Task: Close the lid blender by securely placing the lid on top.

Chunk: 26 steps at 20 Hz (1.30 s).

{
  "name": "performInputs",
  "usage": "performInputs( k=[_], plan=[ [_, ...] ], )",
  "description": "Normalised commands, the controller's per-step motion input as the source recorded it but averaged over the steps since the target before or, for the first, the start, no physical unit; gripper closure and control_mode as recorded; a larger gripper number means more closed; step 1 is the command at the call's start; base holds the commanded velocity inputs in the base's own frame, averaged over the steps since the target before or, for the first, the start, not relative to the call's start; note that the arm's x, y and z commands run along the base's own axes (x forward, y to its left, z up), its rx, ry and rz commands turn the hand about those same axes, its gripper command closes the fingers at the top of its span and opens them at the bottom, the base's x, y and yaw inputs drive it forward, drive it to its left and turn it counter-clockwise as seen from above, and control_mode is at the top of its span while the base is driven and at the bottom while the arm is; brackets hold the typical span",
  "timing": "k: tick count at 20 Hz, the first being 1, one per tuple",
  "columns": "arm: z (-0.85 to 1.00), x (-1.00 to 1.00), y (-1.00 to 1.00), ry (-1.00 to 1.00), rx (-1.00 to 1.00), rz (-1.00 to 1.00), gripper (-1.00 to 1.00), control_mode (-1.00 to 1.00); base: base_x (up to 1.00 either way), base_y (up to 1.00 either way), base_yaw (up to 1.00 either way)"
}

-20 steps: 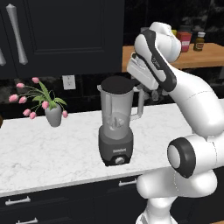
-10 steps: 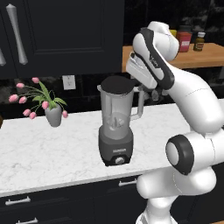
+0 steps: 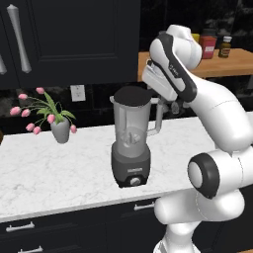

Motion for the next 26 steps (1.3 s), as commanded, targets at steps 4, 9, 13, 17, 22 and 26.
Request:
performInputs(
  k=[4, 9, 13, 17, 22, 26],
  plan=[
    [0.0, 0.0, 0.0, -0.01, 0.0, -0.01, -1.0, -1.0, 0.0, 0.0, 0.0],
    [0.0, 0.14, 0.0, 0.0, 0.0, -0.13, -1.0, -1.0, 0.0, 0.0, 0.0],
    [-0.02, 0.55, 0.0, 0.0, 0.0, -0.27, -1.0, -1.0, 0.0, 0.0, 0.0],
    [-0.07, 0.44, 0.0, 0.0, 0.0, -0.22, -1.0, -1.0, 0.0, 0.0, 0.0],
    [-0.01, -0.08, 0.0, -0.11, 0.0, -0.05, -1.0, -1.0, 0.0, 0.0, 0.0],
    [0.06, -0.34, 0.0, -0.21, 0.0, -0.02, -1.0, -1.0, 0.0, 0.0, 0.0]
  ],
)
